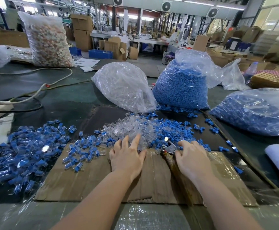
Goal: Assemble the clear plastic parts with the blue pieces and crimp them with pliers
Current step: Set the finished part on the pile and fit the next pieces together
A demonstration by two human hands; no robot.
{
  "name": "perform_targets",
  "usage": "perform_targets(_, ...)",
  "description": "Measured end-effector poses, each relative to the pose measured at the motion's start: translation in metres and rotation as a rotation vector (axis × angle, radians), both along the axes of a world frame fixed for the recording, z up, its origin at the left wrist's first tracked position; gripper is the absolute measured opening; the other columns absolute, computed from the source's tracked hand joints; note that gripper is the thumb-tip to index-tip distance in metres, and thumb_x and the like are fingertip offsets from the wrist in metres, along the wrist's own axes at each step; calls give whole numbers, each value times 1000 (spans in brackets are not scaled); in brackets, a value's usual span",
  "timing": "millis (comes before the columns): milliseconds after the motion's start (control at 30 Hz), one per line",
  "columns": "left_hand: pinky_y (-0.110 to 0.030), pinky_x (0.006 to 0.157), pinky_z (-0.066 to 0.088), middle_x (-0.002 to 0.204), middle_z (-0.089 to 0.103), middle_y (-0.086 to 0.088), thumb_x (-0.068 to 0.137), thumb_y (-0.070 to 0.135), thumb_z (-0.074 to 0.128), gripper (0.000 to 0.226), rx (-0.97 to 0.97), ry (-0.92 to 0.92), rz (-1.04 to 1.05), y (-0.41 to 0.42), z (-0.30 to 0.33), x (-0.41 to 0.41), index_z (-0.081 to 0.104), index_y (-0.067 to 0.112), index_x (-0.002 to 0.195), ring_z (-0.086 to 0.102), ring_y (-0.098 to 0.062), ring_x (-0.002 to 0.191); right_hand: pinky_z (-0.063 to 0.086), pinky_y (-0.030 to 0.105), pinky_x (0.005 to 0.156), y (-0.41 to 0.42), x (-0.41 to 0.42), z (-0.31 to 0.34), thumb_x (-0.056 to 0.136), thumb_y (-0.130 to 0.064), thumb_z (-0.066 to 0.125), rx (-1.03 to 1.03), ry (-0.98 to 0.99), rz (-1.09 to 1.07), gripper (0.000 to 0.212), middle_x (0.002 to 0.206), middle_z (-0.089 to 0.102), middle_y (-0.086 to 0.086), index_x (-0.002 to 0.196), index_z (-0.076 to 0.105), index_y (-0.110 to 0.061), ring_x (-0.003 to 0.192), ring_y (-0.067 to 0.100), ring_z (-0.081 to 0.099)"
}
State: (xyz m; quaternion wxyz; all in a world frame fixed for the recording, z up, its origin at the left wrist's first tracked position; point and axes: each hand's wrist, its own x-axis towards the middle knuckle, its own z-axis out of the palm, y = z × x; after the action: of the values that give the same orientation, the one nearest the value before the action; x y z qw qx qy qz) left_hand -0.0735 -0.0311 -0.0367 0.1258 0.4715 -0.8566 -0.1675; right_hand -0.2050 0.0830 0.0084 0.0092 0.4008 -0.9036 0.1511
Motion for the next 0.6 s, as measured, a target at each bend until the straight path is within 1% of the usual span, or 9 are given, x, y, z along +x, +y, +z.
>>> perform_targets(100, -41, 111, 19, 149, 25, 7, 93, 56, 32, 54, -49, 60, -45, 2, -4, 1, 14, 46, 142, 16, -20, 135, 37, 32, 95, -7, -2, 1, 97, -22, 44, -36, -41, 15, 26, 118, 51, 6, 122, 52, -17, 114, 23, 45)
perform_targets(167, -39, 110, 20, 146, 28, 10, 93, 56, 32, 50, -74, 81, -75, 4, -7, 2, 19, 47, 140, 18, -18, 131, 37, 31, 94, -12, -6, 1, 96, -14, 45, -58, -52, 10, 26, 118, 52, 7, 121, 53, -15, 113, 23, 45)
perform_targets(267, -38, 111, 19, 146, 28, 12, 93, 56, 31, 49, -80, 105, -84, 5, -12, 3, 20, 47, 140, 16, -16, 130, 37, 33, 94, -20, -15, 3, 94, -7, 44, -70, -70, -30, 34, 123, 49, 10, 128, 50, -14, 116, 26, 44)
perform_targets(333, -38, 111, 18, 145, 27, 12, 93, 57, 30, 50, -85, 106, -85, 4, -13, 4, 19, 47, 140, 15, -16, 130, 37, 37, 96, -25, -22, 4, 94, -8, 45, -18, -80, -76, 40, 129, 46, 12, 133, 46, -16, 119, 29, 41)
perform_targets(400, -38, 111, 18, 146, 27, 12, 93, 57, 29, 50, -88, 100, -86, 4, -13, 3, 17, 47, 141, 14, -16, 131, 35, 43, 99, -30, -28, 4, 94, -14, 47, 76, -97, -130, 42, 135, 41, 12, 136, 41, -21, 124, 33, 37)
perform_targets(500, -38, 111, 18, 146, 26, 11, 93, 57, 29, 51, -97, 91, -83, 4, -13, 3, 16, 46, 142, 14, -17, 132, 26, 52, 105, -39, -37, 2, 96, -26, 48, 223, -156, -180, 49, 146, 31, 11, 142, 30, -32, 133, 36, 27)
perform_targets(600, -39, 112, 18, 146, 26, 11, 93, 57, 29, 51, -98, 94, -83, 4, -14, 3, 16, 46, 142, 14, -16, 132, 24, 52, 107, -46, -48, -5, 98, -30, 45, 279, -173, -156, 51, 149, 28, 10, 144, 24, -38, 135, 38, 24)
